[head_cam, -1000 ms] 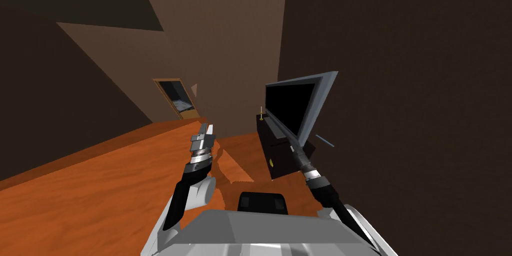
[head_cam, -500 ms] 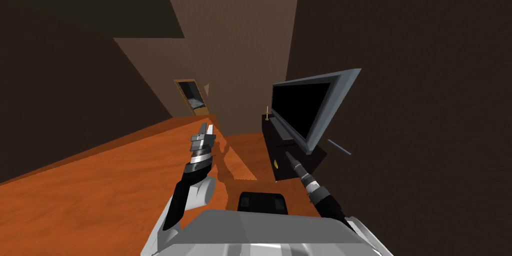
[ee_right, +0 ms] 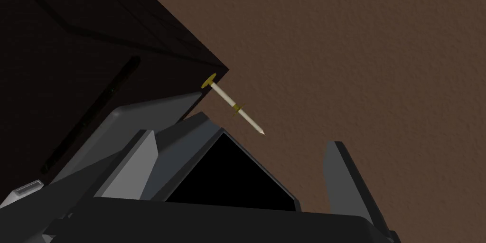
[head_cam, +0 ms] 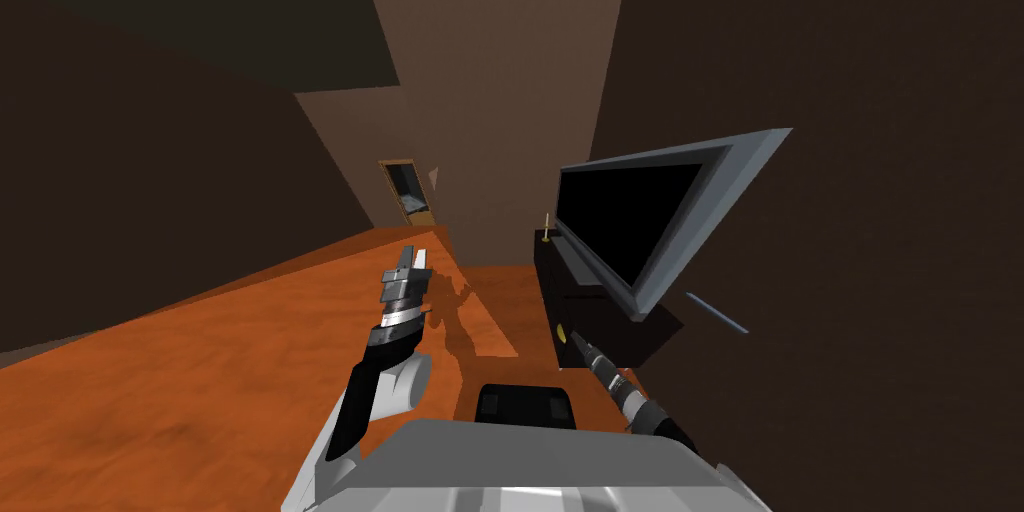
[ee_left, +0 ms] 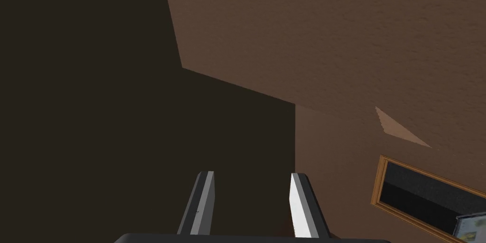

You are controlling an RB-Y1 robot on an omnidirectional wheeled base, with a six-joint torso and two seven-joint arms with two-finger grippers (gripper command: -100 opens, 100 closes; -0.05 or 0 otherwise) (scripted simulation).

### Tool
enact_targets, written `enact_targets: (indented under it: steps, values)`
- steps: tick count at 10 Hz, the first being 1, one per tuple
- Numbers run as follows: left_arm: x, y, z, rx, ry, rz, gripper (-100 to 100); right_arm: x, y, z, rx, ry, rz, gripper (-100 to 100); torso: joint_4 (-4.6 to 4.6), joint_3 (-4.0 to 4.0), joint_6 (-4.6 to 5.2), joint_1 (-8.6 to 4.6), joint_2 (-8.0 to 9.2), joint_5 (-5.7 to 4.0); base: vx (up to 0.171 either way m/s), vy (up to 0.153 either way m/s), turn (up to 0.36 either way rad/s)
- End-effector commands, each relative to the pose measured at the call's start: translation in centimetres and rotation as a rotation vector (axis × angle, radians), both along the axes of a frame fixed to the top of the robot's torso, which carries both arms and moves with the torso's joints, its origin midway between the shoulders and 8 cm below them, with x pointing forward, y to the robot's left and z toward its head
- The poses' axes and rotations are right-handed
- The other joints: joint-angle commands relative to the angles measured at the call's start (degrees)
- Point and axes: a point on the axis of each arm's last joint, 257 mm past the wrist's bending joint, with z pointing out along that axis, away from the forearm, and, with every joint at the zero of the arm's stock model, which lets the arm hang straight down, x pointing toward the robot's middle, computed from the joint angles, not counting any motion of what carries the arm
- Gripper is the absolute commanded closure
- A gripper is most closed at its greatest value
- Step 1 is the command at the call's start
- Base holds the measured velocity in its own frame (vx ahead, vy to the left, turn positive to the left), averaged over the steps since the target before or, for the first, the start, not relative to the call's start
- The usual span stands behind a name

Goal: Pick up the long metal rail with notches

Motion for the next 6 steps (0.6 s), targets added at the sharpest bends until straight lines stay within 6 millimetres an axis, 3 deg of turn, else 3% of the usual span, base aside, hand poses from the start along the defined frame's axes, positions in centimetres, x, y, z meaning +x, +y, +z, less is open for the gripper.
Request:
enact_targets:
  steps: [1, 2, 3, 4, 5, 6]
  values:
    - [0.0, 0.0, 0.0, 0.000, 0.000, 0.000, 0, -1.0, -0.4, -1.0, -0.038, 0.034, 0.021, -100, 0.00, 0.00, 0.00, 0.00, 0.00, 0.00, 0.008, 0.011, 0.116]
    - [0.0, 0.0, 0.0, 0.000, 0.000, 0.000, 0, -3.0, -0.9, -3.8, -0.100, 0.099, 0.056, -100, 0.00, 0.00, 0.05, -0.02, -0.01, 0.01, 0.014, 0.018, 0.232]
    - [0.0, 0.0, 0.0, 0.000, 0.000, 0.000, 0, -3.1, -1.0, -3.8, -0.107, 0.101, 0.061, -100, 0.00, -0.01, 0.02, -0.01, -0.02, 0.00, 0.012, 0.009, 0.138]
    - [0.0, 0.0, 0.0, 0.000, 0.000, 0.000, 0, -5.3, -1.7, -6.4, -0.169, 0.164, 0.099, -100, 0.00, -0.01, 0.05, -0.04, -0.03, 0.00, 0.017, 0.011, 0.325]
    - [0.0, 0.0, 0.0, 0.000, 0.000, 0.000, 0, -5.4, -1.9, -6.5, -0.176, 0.165, 0.104, -100, 0.00, -0.02, 0.00, -0.04, -0.05, 0.00, 0.016, 0.003, 0.158]
    - [0.0, 0.0, 0.0, 0.000, 0.000, 0.000, 0, -7.8, -2.7, -8.8, -0.241, 0.224, 0.147, -100, 0.00, -0.03, 0.05, -0.05, -0.05, 0.00, 0.023, 0.015, 0.313]
